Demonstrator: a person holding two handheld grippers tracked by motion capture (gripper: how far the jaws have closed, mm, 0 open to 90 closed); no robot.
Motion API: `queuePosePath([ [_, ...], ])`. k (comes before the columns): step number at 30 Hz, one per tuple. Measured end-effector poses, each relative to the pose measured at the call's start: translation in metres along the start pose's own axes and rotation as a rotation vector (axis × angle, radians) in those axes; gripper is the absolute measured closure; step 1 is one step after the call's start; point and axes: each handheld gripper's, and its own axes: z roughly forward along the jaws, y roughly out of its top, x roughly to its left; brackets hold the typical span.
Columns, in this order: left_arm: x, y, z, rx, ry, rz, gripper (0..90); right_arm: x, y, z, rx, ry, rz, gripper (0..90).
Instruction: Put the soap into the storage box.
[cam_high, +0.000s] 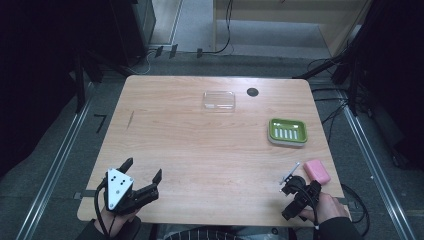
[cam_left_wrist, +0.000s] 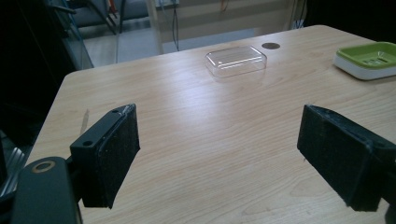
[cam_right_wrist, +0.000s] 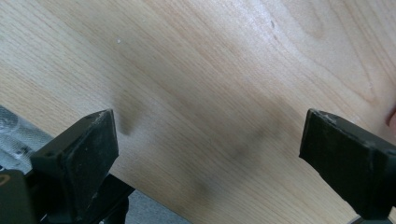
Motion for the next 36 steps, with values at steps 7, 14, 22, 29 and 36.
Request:
queuePosePath([
  [7,0.001,0.000,-0.001,-0.001,0.001,-0.001,13.4,-0.001,0.000,-0.001,-0.003,-0.006,0.016,5.0],
  [14,0.000,0.000,-0.001,-0.002,0.002,-0.002,13.4,-0.004,-0.001,-0.001,-0.004,-0.013,0.024,5.0],
  [22,0.000,0.000,0.000,0.000,-0.001,-0.001,13.4,-0.009,-0.003,-0.003,-0.010,-0.024,0.039,5.0],
  [29,0.000,0.000,0.000,-0.001,0.000,0.000,13.4,-0.014,-0.002,-0.003,0.000,-0.030,0.055,5.0],
  [36,0.000,0.000,0.000,-0.002,0.001,0.000,13.4,-0.020,-0.005,-0.004,0.012,-0.041,0.070,4.8],
])
